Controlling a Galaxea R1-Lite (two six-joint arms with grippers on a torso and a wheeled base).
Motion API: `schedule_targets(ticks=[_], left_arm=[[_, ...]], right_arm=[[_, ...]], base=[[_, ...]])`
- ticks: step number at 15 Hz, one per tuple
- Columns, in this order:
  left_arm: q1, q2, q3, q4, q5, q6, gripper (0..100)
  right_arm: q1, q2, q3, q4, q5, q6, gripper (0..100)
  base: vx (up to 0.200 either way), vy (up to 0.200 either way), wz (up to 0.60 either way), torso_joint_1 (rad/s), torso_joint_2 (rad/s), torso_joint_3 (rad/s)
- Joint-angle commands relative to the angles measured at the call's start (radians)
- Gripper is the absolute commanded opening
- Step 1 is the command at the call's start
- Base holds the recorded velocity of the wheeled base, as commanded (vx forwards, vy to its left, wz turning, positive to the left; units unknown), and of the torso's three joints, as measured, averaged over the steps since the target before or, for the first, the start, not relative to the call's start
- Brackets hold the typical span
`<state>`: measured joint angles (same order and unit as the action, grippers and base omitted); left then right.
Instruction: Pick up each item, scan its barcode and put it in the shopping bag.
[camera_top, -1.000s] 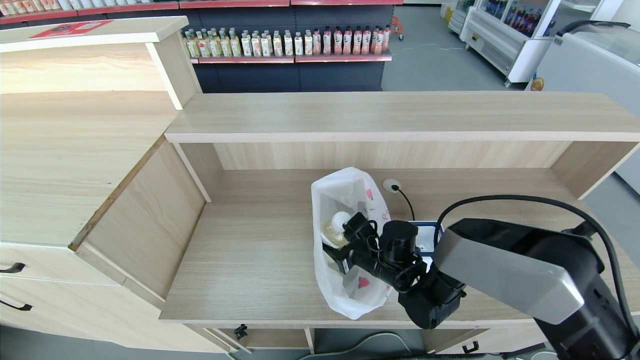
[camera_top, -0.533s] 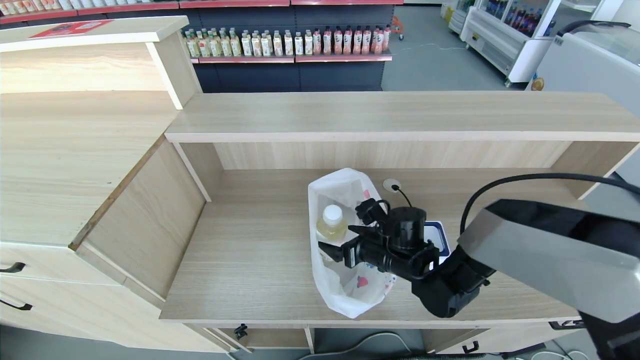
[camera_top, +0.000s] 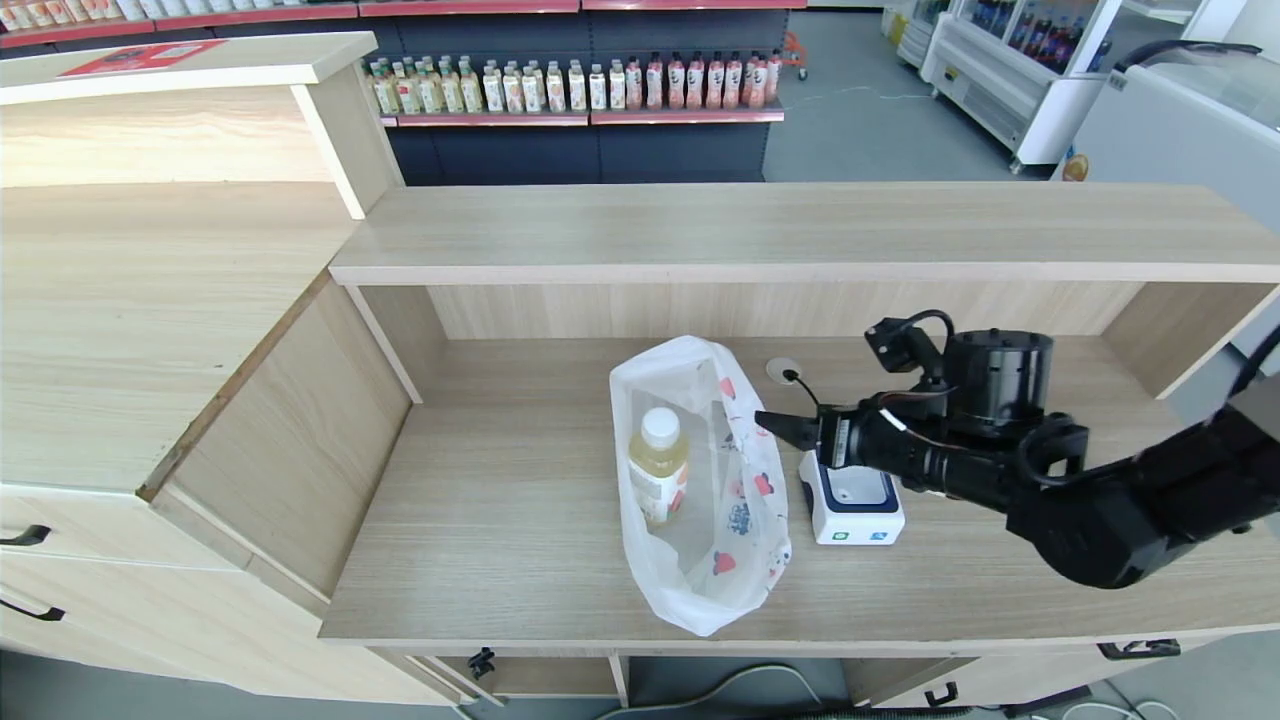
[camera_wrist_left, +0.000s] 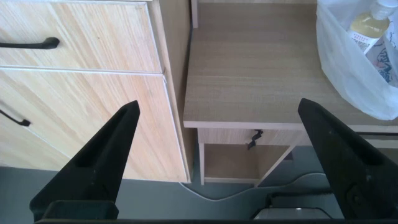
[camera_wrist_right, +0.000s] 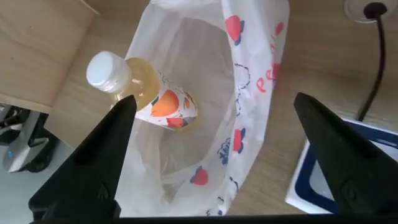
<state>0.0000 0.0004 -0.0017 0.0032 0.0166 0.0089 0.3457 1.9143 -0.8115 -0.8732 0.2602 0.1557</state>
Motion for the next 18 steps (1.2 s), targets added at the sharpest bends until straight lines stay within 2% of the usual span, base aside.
schedule_targets(ticks=[1,2,3,5,6,11,18], left_arm=[[0.0,0.0,0.0,0.0,0.0,0.0,100],[0.0,0.0,0.0,0.0,0.0,0.0,100],[0.0,0.0,0.0,0.0,0.0,0.0,100],[0.002,0.0,0.0,0.0,0.0,0.0,100],[0.0,0.0,0.0,0.0,0.0,0.0,100],[0.0,0.0,0.0,0.0,0.0,0.0,100],[0.0,0.0,0.0,0.0,0.0,0.003,100]], right_arm=[[-0.205,-0.337,0.078,0.286,-0.003,-0.134,100],[-0.291,-0.391,0.06,0.416,-0.009,-0.228,100],[-0.366,-0.422,0.048,0.485,-0.009,-0.306,100],[-0.49,-0.426,0.063,0.507,-0.024,-0.443,100],[-0.522,-0.429,0.086,0.499,-0.022,-0.475,100],[-0.571,-0.485,0.163,0.505,-0.026,-0.489,100],[-0.582,-0.437,0.155,0.528,-0.026,-0.561,100]], base=[[0.0,0.0,0.0,0.0,0.0,0.0],[0.0,0.0,0.0,0.0,0.0,0.0],[0.0,0.0,0.0,0.0,0.0,0.0],[0.0,0.0,0.0,0.0,0.0,0.0],[0.0,0.0,0.0,0.0,0.0,0.0],[0.0,0.0,0.0,0.0,0.0,0.0],[0.0,-0.2,0.0,0.004,0.0,0.004]])
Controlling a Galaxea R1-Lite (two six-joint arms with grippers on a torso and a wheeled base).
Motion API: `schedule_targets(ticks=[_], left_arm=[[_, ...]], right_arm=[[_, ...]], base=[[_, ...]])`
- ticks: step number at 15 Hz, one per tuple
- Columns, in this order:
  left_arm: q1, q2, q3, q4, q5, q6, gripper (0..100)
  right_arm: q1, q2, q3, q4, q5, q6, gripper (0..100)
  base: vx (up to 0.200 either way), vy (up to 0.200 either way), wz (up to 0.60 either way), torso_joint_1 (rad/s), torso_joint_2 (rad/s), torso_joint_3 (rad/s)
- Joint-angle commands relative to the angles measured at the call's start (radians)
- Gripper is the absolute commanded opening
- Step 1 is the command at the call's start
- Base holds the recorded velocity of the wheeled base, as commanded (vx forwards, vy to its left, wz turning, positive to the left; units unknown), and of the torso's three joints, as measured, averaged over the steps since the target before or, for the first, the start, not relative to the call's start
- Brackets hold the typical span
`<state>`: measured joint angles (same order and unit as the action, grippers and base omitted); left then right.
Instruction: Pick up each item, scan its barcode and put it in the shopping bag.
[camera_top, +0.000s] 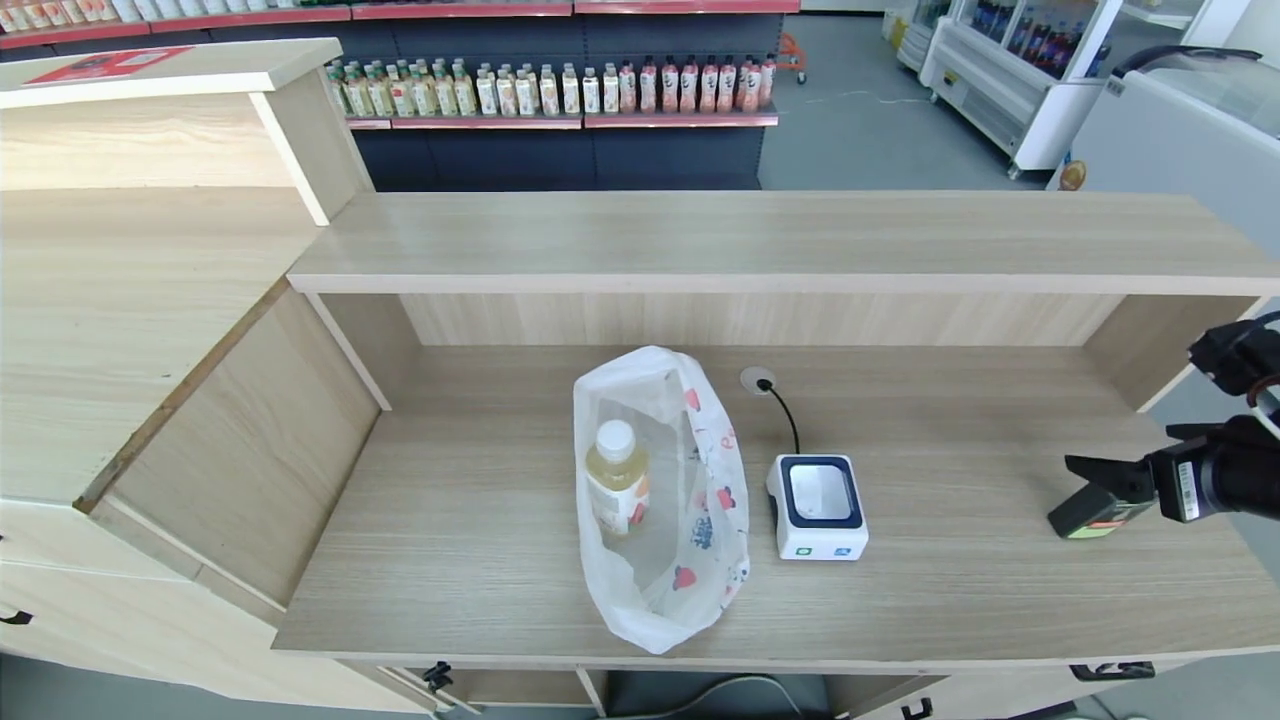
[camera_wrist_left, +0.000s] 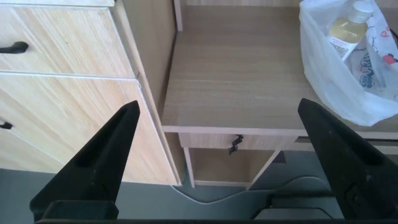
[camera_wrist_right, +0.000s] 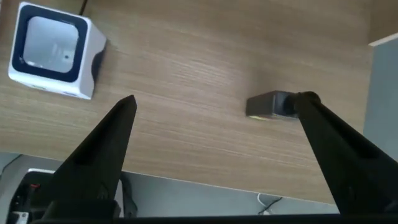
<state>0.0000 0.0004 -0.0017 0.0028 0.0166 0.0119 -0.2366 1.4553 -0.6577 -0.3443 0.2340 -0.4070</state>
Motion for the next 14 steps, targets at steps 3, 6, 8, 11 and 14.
schedule_targets(ticks=[3,6,8,11,14], left_arm=[[0.002,0.0,0.0,0.0,0.0,-0.001,100],[0.002,0.0,0.0,0.0,0.0,0.002,100],[0.002,0.0,0.0,0.0,0.0,0.002,100],[0.0,0.0,0.0,0.0,0.0,0.002,100],[0.0,0.0,0.0,0.0,0.0,0.002,100]], right_arm=[[-0.015,0.066,0.004,0.021,-0.108,-0.062,100],[-0.03,0.103,0.012,0.021,-0.154,-0.131,100],[-0.032,0.115,0.007,0.021,-0.188,-0.164,100],[-0.04,0.125,0.023,0.021,-0.266,-0.26,100],[-0.03,0.134,0.033,0.021,-0.265,-0.296,100]], base=[[0.0,-0.2,0.0,0.004,0.0,0.001],[0.0,-0.2,0.0,0.002,0.0,0.002],[0.0,-0.2,0.0,0.0,0.0,0.0],[0.0,-0.2,0.0,0.004,0.0,0.001],[0.0,-0.2,0.0,0.002,0.0,0.004]])
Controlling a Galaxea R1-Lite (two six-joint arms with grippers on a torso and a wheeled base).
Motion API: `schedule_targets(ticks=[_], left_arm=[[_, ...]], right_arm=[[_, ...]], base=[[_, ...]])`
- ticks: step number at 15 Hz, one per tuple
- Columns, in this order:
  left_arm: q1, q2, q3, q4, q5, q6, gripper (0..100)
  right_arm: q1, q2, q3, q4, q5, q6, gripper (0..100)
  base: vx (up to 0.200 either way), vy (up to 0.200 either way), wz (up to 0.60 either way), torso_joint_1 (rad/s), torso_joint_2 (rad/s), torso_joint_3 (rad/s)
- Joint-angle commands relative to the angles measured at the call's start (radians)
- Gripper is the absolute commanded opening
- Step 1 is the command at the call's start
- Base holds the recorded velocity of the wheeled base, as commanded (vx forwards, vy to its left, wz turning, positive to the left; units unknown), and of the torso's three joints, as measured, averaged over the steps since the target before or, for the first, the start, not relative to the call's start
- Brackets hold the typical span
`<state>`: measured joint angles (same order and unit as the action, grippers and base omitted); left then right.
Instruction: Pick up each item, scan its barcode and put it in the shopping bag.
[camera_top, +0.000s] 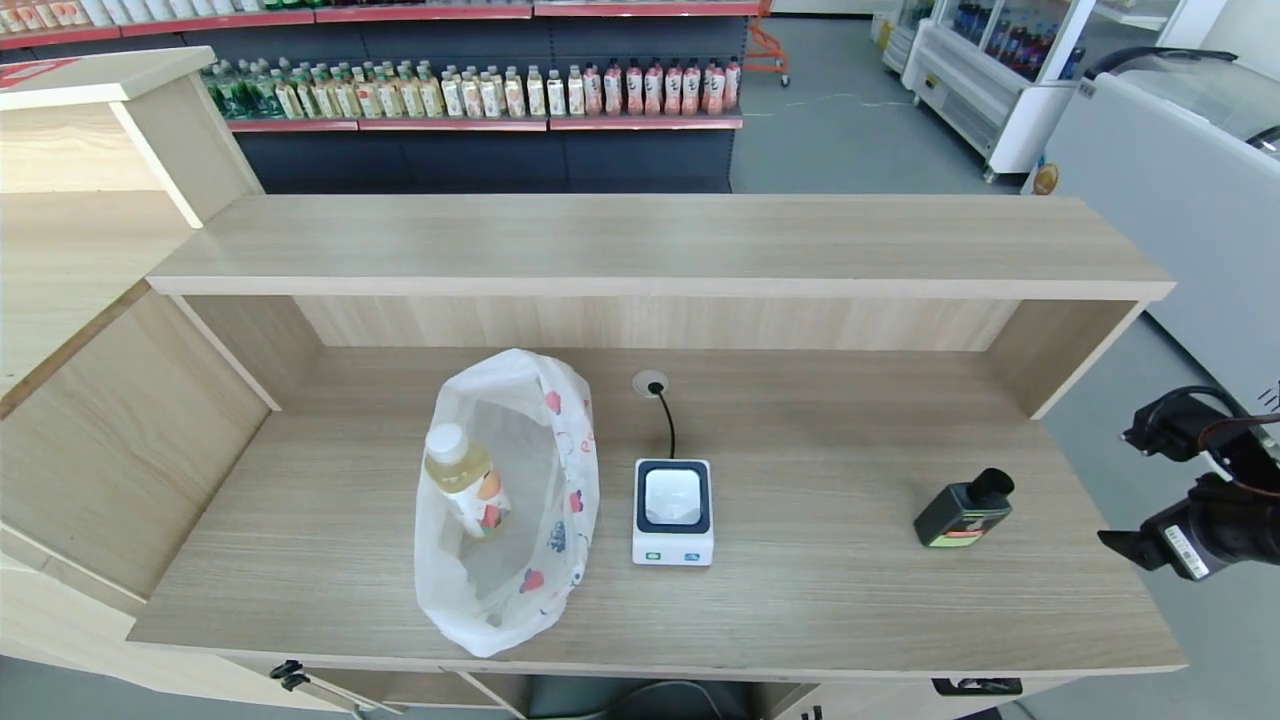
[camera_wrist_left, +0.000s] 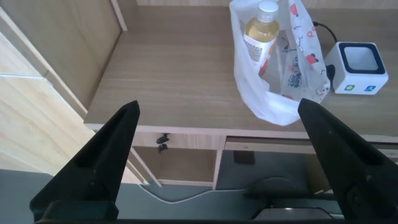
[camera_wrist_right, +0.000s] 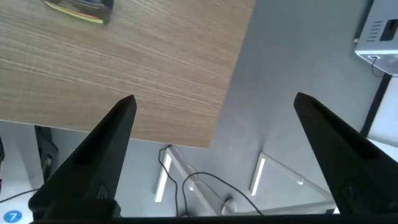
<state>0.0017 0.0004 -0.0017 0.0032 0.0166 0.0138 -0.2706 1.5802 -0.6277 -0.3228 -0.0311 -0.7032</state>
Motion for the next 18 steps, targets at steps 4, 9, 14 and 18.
schedule_targets(ticks=[4,9,14,18], left_arm=[[-0.002,0.0,0.0,0.0,0.0,-0.003,100],[0.0,0.0,0.0,0.0,0.0,-0.003,100],[0.0,0.0,0.0,0.0,0.0,-0.005,100],[-0.002,0.0,0.0,0.0,0.0,-0.003,100]], right_arm=[[0.007,0.017,0.039,-0.001,0.016,-0.07,100],[0.1,0.057,0.105,-0.01,0.122,-0.13,100],[0.146,0.25,0.095,-0.254,0.184,-0.286,100],[0.205,0.359,0.051,-0.294,0.237,-0.282,100]], base=[[0.0,-0.05,0.0,0.002,0.0,0.004],[0.0,0.0,0.0,0.0,0.0,0.0],[0.0,0.0,0.0,0.0,0.0,0.0],[0.0,0.0,0.0,0.0,0.0,0.0]])
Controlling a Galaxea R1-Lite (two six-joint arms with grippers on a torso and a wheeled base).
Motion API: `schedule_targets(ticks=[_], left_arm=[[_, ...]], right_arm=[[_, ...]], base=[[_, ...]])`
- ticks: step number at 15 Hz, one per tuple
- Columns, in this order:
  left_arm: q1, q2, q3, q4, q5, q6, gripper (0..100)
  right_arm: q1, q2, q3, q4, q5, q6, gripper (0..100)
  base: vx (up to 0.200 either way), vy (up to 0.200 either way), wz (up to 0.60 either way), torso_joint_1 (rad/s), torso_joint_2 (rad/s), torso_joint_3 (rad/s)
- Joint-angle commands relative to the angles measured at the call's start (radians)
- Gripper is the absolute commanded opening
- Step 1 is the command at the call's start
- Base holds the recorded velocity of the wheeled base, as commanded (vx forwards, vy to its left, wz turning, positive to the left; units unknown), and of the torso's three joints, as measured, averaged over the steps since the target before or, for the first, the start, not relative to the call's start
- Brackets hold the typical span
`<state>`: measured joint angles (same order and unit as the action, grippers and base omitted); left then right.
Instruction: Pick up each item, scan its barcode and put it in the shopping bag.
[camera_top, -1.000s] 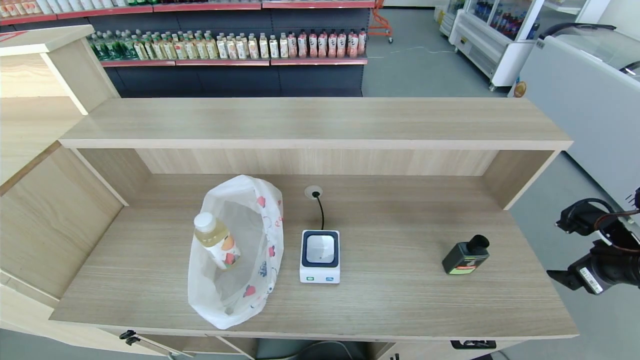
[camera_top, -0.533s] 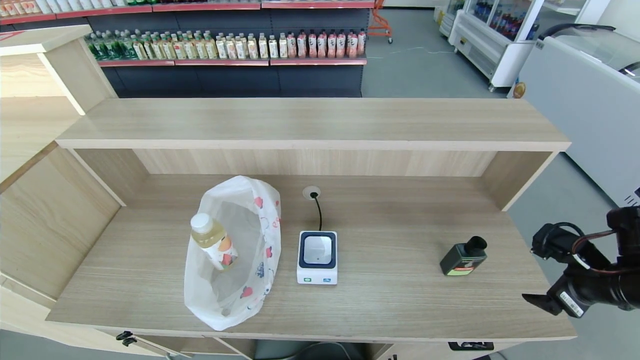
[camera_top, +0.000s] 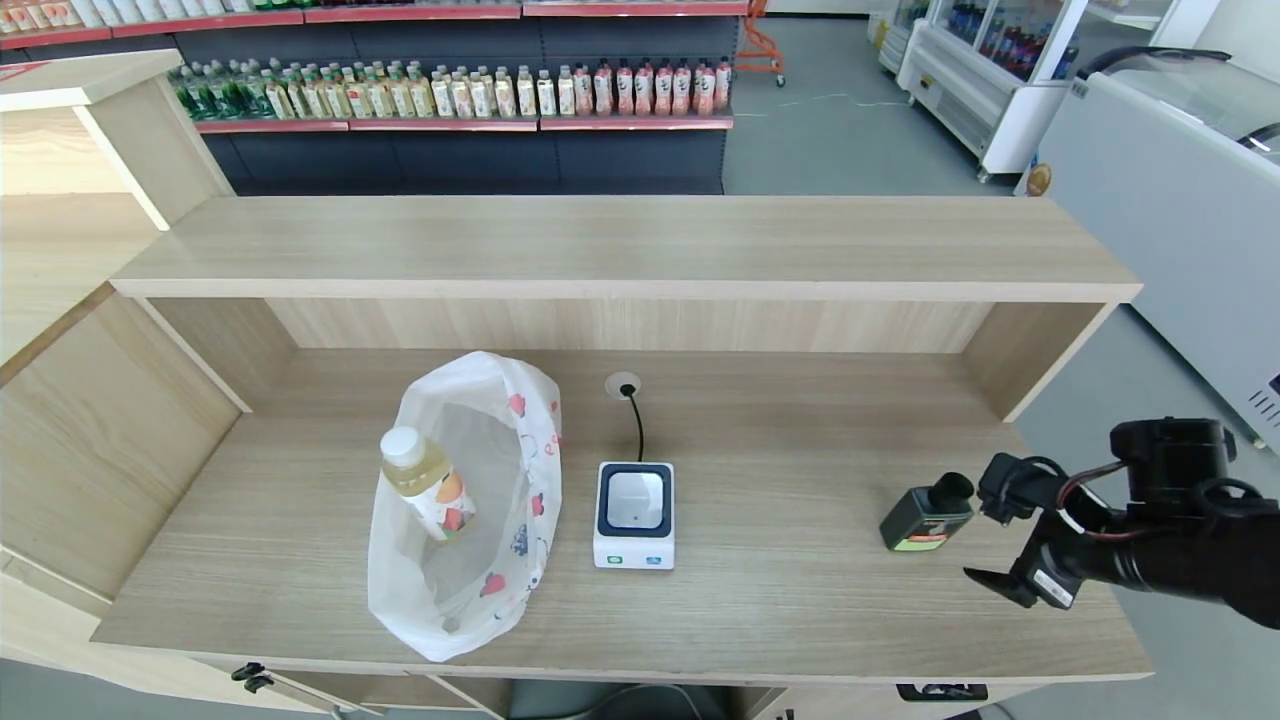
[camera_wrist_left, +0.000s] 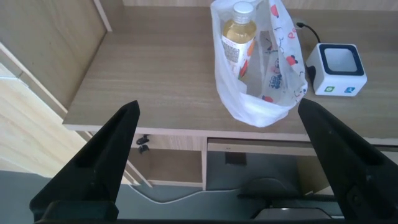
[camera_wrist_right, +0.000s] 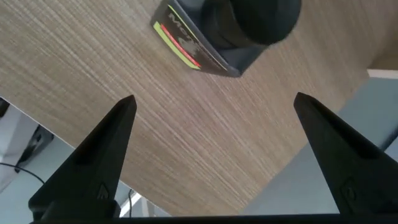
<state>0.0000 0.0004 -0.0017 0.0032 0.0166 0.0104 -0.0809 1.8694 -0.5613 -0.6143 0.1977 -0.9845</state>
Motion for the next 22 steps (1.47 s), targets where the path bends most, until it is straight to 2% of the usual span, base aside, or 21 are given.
schedule_targets(ticks=[1,6,7,15,18,20,22], left_arm=[[0.0,0.0,0.0,0.0,0.0,0.0,100],[0.0,0.0,0.0,0.0,0.0,0.0,100],[0.0,0.0,0.0,0.0,0.0,0.0,100],[0.002,0.0,0.0,0.0,0.0,0.0,100],[0.0,0.0,0.0,0.0,0.0,-0.001,100],[0.0,0.0,0.0,0.0,0.0,0.0,100],[0.0,0.0,0.0,0.0,0.0,0.0,100]], right_arm=[[0.032,0.106,-0.042,-0.004,0.029,0.0,100],[0.075,0.191,-0.163,-0.01,0.054,0.001,100],[0.087,0.208,-0.183,-0.01,0.055,0.003,0],[0.095,0.241,-0.201,-0.012,0.108,0.029,0],[0.069,0.198,-0.183,-0.028,0.124,0.046,0],[0.056,0.194,-0.147,-0.084,0.124,0.044,0],[0.046,0.182,-0.071,-0.274,0.124,0.043,0]], base=[[0.0,0.0,0.0,0.0,0.0,0.0],[0.0,0.0,0.0,0.0,0.0,0.0],[0.0,0.0,0.0,0.0,0.0,0.0],[0.0,0.0,0.0,0.0,0.0,0.0],[0.0,0.0,0.0,0.0,0.0,0.0],[0.0,0.0,0.0,0.0,0.0,0.0],[0.0,0.0,0.0,0.0,0.0,0.0]])
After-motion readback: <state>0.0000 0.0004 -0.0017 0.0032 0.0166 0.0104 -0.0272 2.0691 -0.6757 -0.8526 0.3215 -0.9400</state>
